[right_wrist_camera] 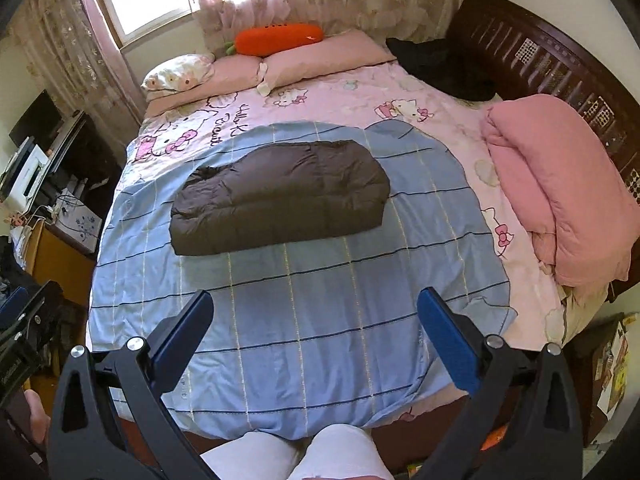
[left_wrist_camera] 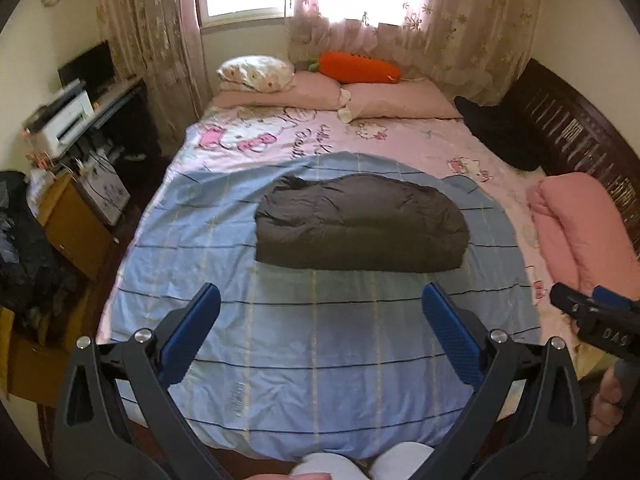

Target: Fold large clothes

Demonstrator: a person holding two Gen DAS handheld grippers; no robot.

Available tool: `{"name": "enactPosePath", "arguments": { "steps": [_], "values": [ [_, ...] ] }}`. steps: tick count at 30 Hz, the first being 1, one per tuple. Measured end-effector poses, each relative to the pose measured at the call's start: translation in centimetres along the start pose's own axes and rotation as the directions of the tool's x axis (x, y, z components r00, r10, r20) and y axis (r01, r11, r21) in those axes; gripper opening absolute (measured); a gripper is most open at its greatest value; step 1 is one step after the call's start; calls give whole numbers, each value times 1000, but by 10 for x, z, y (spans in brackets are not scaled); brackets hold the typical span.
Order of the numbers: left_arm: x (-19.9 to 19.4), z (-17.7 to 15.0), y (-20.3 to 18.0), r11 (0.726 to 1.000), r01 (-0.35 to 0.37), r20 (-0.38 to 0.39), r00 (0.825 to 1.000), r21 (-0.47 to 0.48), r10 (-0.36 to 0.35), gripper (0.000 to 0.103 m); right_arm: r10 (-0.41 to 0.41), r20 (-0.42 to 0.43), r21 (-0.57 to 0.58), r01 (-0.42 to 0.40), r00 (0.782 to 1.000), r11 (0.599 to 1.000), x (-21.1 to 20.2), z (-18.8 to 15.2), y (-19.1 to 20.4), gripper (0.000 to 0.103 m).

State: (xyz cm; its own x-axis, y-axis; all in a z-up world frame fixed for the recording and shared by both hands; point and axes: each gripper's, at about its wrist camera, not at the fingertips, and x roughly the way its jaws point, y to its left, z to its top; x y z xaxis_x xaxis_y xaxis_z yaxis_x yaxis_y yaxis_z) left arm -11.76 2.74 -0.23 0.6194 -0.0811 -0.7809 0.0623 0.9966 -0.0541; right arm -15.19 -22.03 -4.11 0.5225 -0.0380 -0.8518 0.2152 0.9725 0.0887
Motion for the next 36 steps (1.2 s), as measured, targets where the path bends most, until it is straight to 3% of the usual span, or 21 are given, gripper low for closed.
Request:
{"name": "enactPosePath", "arguments": {
  "steps": [2, 18, 36],
  "values": [
    [4, 2, 1, 1000, 20, -15, 1000, -11, -20, 101, 2, 0, -16, -2, 1000, 1000, 1, 0, 1, 102],
    [22, 10, 4, 999, -47, -35, 998, -20, 46, 101, -4, 16, -81, 5, 1000, 997, 10, 23, 2, 102],
    [36, 15, 2, 999, -30, -60, 998, -29, 28, 101, -24, 0, -129, 23, 1000, 991, 20, 30, 10, 102]
  ]
}}
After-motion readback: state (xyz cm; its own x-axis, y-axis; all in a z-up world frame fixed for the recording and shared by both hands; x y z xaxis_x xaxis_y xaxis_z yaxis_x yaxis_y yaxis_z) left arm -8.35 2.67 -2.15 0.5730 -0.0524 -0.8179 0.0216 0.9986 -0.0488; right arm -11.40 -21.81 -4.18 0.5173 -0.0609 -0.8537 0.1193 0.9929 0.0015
